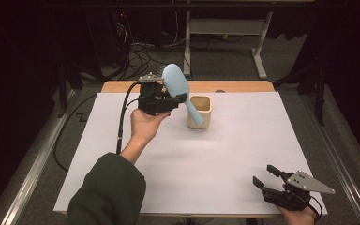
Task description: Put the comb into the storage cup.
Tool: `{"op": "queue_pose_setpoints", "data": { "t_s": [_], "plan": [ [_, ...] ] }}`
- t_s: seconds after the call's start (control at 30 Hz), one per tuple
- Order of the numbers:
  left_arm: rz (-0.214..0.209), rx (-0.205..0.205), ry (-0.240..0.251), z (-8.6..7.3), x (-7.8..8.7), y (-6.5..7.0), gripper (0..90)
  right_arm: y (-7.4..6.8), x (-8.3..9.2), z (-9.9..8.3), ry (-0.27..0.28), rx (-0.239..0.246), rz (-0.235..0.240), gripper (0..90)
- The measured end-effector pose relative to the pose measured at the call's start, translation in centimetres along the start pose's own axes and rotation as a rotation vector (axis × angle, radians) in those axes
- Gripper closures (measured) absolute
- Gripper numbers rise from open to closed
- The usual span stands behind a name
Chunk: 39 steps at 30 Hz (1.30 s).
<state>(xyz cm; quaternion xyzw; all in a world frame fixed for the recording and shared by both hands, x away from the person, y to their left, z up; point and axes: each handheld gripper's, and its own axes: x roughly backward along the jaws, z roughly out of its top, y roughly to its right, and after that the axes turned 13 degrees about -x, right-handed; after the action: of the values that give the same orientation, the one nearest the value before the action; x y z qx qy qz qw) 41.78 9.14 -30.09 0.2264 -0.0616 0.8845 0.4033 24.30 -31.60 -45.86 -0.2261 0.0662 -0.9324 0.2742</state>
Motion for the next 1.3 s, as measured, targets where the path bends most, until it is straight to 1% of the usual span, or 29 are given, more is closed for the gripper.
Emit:
{"op": "queue_pose_setpoints", "data": {
  "t_s": [0.1, 0.33, 0.47, 0.83, 0.93, 1.1, 1.3],
  "plan": [
    [0.005, -0.003, -0.007, 0.1, -0.3, -0.1, 53.9, 0.0, 0.0, 0.0, 0.001, 0.001, 0.000, 29.6],
    [0.020, 0.005, -0.009, 0.5, -0.7, -0.6, 53.9, 0.0, 0.1, 0.0, 0.007, 0.001, 0.003, 29.5],
    [0.028, 0.006, -0.008, 0.9, -1.0, -0.9, 53.9, 0.0, 0.1, 0.0, 0.006, -0.004, 0.002, 29.5],
    [0.047, 0.024, 0.003, 1.7, -1.8, -1.6, 53.9, 0.1, 0.1, 0.0, 0.005, 0.000, 0.003, 29.4],
    [0.055, 0.027, 0.004, 1.8, -2.0, -1.7, 53.9, 0.1, 0.1, 0.0, 0.003, -0.001, 0.004, 29.5],
    [0.067, 0.046, 0.012, 1.8, -2.3, -2.0, 53.9, 0.1, 0.1, 0.0, 0.005, -0.001, 0.004, 29.5],
    [0.086, 0.052, 0.017, 1.8, -2.5, -2.3, 53.8, 0.1, 0.0, 0.0, 0.003, 0.001, 0.003, 29.5]
  ]
}}
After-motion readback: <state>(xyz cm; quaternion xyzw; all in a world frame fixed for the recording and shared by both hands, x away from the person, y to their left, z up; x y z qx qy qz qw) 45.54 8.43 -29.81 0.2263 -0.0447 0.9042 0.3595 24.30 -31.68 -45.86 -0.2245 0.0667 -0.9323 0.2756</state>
